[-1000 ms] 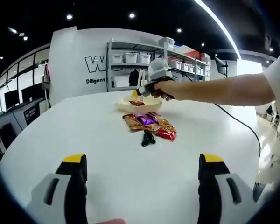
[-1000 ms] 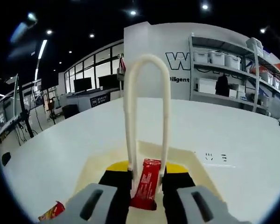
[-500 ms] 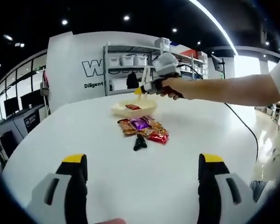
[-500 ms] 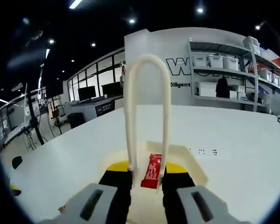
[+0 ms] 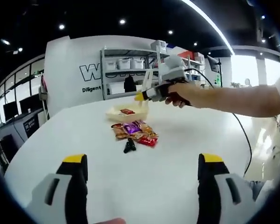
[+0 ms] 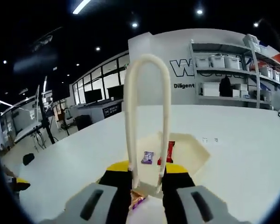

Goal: Place the target food into the container with the food tongs after gripping and lifting it, then release it inside without dropping or visibly crushing the food.

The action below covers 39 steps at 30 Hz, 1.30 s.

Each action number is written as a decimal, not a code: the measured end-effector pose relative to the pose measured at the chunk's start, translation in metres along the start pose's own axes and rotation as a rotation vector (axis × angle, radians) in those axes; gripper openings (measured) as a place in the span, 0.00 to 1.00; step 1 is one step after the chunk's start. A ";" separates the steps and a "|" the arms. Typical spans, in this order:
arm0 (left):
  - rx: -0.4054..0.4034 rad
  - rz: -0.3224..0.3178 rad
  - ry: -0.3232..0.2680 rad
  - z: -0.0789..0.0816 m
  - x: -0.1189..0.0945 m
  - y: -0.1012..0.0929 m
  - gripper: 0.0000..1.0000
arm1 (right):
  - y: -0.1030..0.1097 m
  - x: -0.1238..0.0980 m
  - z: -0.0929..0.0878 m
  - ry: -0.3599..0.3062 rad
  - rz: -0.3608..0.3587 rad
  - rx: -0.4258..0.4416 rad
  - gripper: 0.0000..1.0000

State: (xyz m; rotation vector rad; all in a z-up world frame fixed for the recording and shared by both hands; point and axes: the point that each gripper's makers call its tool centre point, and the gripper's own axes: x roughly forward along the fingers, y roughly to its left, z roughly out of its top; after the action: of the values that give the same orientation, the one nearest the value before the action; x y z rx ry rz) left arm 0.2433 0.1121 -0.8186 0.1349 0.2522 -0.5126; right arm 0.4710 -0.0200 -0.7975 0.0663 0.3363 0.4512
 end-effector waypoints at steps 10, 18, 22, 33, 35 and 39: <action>-0.001 -0.009 -0.013 0.006 -0.005 -0.005 0.96 | 0.032 -0.005 -0.031 0.038 0.013 -0.026 0.18; 0.004 -0.007 -0.014 0.005 -0.009 -0.008 0.93 | 0.042 -0.005 -0.035 0.027 -0.031 -0.027 0.19; 0.000 -0.006 -0.011 0.003 -0.011 -0.009 0.94 | 0.042 -0.004 -0.045 0.045 -0.071 -0.136 0.18; 0.014 -0.010 -0.031 0.010 -0.014 -0.009 0.94 | 0.027 -0.021 -0.050 0.069 -0.023 -0.043 0.19; 0.015 -0.014 -0.038 0.012 -0.013 -0.012 0.94 | 0.026 -0.021 -0.055 0.084 -0.025 -0.039 0.19; 0.017 -0.022 -0.040 0.013 -0.012 -0.015 0.93 | 0.028 -0.021 -0.056 0.082 -0.026 -0.064 0.20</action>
State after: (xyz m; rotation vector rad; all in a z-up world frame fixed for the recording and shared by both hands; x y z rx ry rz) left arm 0.2286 0.1027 -0.8037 0.1380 0.2109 -0.5391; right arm 0.4231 -0.0046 -0.8397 -0.0187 0.4022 0.4392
